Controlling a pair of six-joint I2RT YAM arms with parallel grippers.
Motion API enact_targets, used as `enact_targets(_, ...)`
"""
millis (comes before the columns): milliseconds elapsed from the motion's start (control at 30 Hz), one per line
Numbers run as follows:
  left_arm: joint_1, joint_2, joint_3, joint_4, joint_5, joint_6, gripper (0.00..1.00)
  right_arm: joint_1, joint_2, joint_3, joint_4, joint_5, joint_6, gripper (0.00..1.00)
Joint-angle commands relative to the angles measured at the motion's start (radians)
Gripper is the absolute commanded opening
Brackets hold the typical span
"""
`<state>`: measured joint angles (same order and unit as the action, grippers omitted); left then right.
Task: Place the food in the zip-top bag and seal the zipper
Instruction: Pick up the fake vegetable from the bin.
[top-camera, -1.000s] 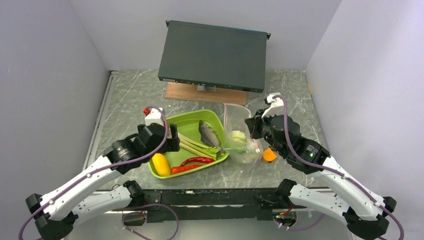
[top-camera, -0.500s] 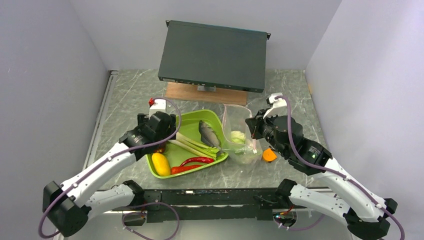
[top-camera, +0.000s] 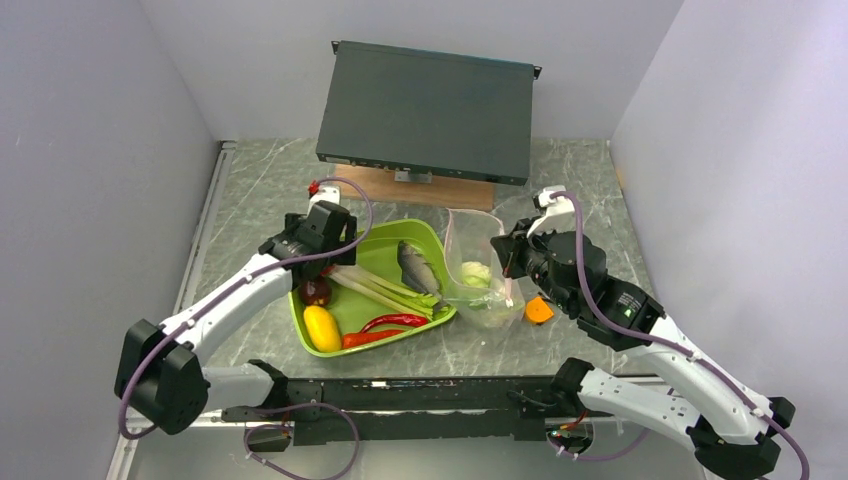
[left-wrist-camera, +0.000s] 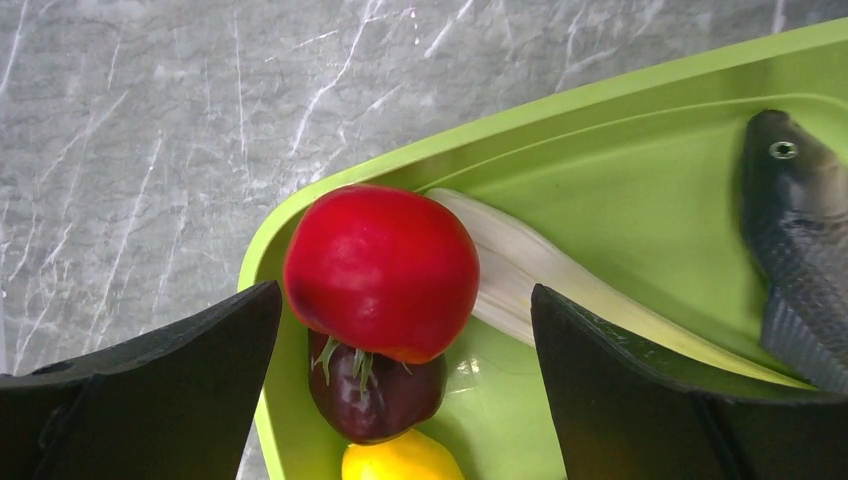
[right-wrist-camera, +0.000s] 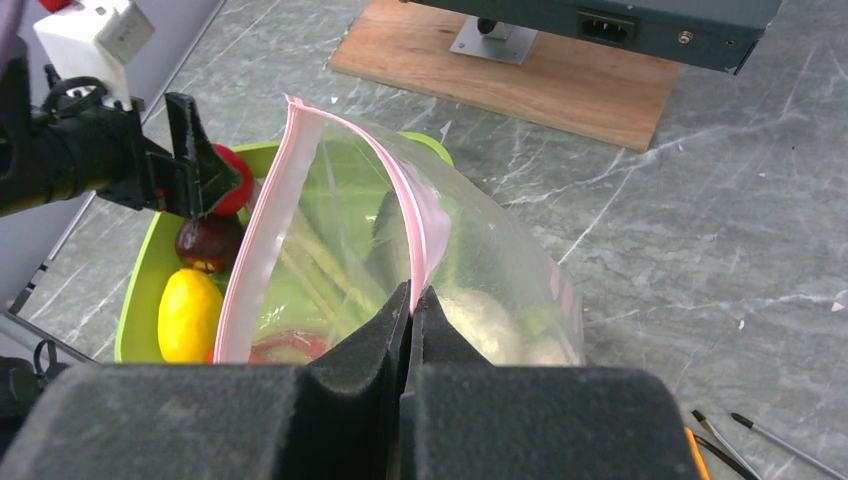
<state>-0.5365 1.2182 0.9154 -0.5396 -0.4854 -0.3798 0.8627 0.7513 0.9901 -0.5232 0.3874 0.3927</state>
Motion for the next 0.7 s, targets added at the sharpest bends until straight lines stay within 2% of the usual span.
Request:
enact_targets(0, 0.013, 0.034, 0.007, 0.023, -0.022, -0.011, 1.00, 0.003, -0.022, 0.020, 0.049, -0.004, -0.004, 0.00)
enact_targets(167, 0.013, 0.113, 0.004, 0.004, -0.096, -0.013, 1.00, 0.002, -0.008, 0.028, 0.039, -0.019, -0.007, 0.00)
enact_targets(233, 0.012, 0.138, 0.003, -0.003, -0.095, -0.021, 0.96, 0.003, -0.013, 0.020, 0.045, -0.021, -0.005, 0.00)
enact_targets(367, 0.013, 0.134, -0.008, 0.007, -0.069, -0.020, 0.83, 0.003, -0.002, 0.027, 0.044, -0.022, -0.007, 0.00)
enact_targets(500, 0.013, 0.093, -0.003, -0.030, -0.061, -0.017, 0.61, 0.004, 0.001, 0.020, 0.051, -0.026, -0.005, 0.00)
enact_targets(667, 0.012, -0.045, 0.026, -0.065, 0.067, 0.004, 0.48, 0.003, 0.023, 0.029, 0.055, -0.035, -0.007, 0.00)
